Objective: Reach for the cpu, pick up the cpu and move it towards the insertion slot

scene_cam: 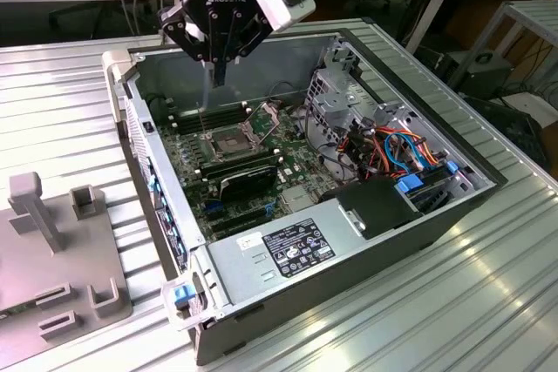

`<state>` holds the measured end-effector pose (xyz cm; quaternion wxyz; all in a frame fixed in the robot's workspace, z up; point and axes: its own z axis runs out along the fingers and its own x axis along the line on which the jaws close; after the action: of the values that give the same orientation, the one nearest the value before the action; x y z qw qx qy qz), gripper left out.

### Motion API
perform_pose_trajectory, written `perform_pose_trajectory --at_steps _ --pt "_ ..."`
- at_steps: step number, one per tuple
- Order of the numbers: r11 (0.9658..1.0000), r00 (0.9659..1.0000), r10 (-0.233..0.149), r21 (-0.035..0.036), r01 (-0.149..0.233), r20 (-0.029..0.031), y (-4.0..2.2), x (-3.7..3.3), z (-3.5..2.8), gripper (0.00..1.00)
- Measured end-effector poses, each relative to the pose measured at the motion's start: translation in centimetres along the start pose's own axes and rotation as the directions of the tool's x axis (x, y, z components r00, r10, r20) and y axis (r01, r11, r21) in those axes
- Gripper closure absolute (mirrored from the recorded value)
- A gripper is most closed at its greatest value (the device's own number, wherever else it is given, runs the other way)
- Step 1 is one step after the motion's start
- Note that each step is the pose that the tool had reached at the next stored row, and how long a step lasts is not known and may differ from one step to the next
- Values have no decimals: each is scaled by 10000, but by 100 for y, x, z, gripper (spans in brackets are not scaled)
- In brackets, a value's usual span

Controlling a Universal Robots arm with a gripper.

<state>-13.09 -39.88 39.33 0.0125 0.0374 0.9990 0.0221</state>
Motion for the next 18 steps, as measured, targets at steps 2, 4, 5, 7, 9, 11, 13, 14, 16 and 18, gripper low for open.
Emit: perform_pose_trajectory --at_steps 2,4,5,7,9,11,13,14,16,18 --pt "10000 10000 0 0 0 -1 -1 13 -1 89" --pt "10000 10000 -1 -1 1 -1 -2 24 -1 89" --pt "10000 10000 -1 0 1 -1 -3 32 -1 89" --pt "10000 10000 0 0 0 -1 -3 42 -1 89" --pt "10000 10000 -1 -1 1 0 -4 52 -1 89" --pt "10000 10000 -1 0 1 -1 -5 67 -2 89" --pt "10000 10000 0 0 0 -1 -6 80 -2 89" --pt "10000 10000 0 0 0 -1 -6 85 -2 89" --pt "10000 10000 0 0 0 0 -7 96 -3 89" --pt "10000 10000 -1 -1 1 0 -8 102 -3 89"
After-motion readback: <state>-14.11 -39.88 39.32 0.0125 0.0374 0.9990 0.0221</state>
